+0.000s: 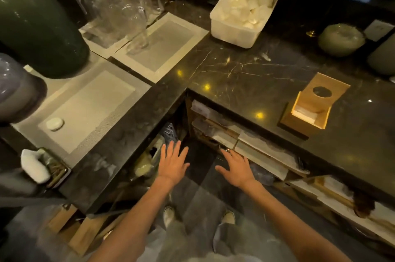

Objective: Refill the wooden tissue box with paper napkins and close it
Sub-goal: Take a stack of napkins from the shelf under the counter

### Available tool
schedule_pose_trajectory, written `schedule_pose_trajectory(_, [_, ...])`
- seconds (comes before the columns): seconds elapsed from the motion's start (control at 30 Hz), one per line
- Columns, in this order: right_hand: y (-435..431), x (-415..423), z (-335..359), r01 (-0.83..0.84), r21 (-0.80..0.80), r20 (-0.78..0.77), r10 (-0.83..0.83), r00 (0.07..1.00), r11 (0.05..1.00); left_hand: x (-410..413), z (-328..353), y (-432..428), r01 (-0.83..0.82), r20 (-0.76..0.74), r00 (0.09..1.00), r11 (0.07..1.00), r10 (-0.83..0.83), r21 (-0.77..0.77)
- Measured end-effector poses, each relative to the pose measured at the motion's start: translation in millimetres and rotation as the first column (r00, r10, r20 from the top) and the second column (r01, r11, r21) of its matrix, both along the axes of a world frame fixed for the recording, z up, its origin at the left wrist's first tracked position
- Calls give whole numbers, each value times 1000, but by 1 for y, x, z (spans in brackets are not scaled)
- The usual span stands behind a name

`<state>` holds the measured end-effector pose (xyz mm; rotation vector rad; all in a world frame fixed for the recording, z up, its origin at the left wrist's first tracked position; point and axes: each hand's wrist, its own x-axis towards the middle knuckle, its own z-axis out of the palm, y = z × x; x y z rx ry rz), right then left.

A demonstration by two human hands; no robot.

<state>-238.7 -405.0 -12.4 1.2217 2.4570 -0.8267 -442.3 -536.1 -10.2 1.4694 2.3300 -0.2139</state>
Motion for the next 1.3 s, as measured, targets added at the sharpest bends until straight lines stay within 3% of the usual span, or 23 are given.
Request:
schedule_pose_trajectory(0.13, [0, -37, -3, 267, -219, -45, -283, 958, 939, -30, -13, 16, -69, 167, 984, 998, 65, 16])
schedule_pose_trajectory(0.23, [7, -67, -36, 429, -362, -88, -488, 868, 828, -51, -33, 38, -182, 294, 944, 980, 151, 80])
schedule_pose_trajectory(0.4, [35, -124, -113, 557, -503, -146, -700, 699, 661, -88, -104, 85, -347, 390, 880, 928, 272, 134])
schedule_pose_trajectory(0.63, [93, -176, -215, 569, -606, -296, -822, 487, 555, -127, -212, 164, -550, 621, 693, 826, 366, 126])
schedule_pose_trajectory(0.77, [135, -196, -242, 613, -638, -323, -885, 335, 465, -138, -238, 224, -584, 701, 623, 803, 346, 122])
schedule_pose_trajectory(0.87, [167, -213, -254, 688, -608, -287, -918, 275, 396, -139, -251, 271, -678, 788, 498, 729, 362, 94])
schedule_pose_trajectory(1.1, [198, -221, -272, 696, -622, -154, -927, 341, 359, -150, -287, 317, -751, 863, 337, 660, 376, 5])
schedule_pose_trajectory(1.23, [206, -229, -270, 680, -705, -76, -975, 209, 201, -154, -291, 321, -769, 908, 289, 638, 304, 31])
schedule_pose_trajectory(1.3, [207, -233, -271, 669, -703, -115, -966, 230, 243, -152, -291, 322, -807, 928, 241, 590, 285, 28])
